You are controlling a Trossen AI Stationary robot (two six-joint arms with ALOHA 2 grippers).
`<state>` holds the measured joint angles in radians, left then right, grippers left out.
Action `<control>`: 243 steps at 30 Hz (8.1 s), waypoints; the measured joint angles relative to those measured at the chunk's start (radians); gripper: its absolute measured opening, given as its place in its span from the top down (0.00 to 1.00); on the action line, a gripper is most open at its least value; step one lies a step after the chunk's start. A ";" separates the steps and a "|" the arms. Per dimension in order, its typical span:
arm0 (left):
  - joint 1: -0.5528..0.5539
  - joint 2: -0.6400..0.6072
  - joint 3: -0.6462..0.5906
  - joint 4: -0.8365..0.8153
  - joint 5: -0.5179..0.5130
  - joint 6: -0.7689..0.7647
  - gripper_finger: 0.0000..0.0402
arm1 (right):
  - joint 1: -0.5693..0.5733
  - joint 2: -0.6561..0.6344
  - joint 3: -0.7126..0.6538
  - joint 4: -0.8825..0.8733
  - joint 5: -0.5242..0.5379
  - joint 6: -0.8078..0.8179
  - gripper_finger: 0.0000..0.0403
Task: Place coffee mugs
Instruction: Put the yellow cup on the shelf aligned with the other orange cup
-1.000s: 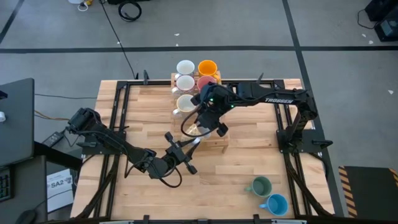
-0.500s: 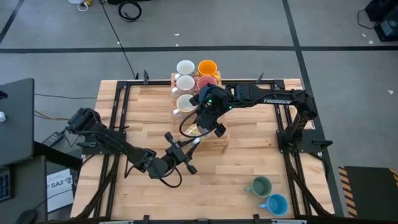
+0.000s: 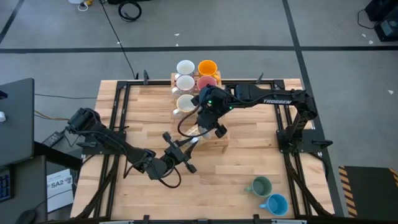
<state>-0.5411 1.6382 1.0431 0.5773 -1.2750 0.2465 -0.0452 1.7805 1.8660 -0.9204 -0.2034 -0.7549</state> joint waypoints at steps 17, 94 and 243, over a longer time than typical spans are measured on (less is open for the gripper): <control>-0.045 0.002 0.000 0.006 -0.200 0.037 0.80 | 0.007 0.003 0.071 -0.050 0.065 0.265 0.94; -0.113 -0.060 -0.002 -0.227 -0.209 -0.004 0.74 | -0.062 -0.002 0.072 -0.146 0.027 0.295 0.94; 0.139 -0.256 -0.001 -0.698 0.429 -0.447 0.81 | -0.079 0.000 0.194 -0.377 0.064 0.397 0.74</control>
<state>-0.4022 1.3819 1.0424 -0.1211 -0.8464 -0.2002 -0.1242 1.7809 2.0598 -1.2969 -0.1394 -0.3577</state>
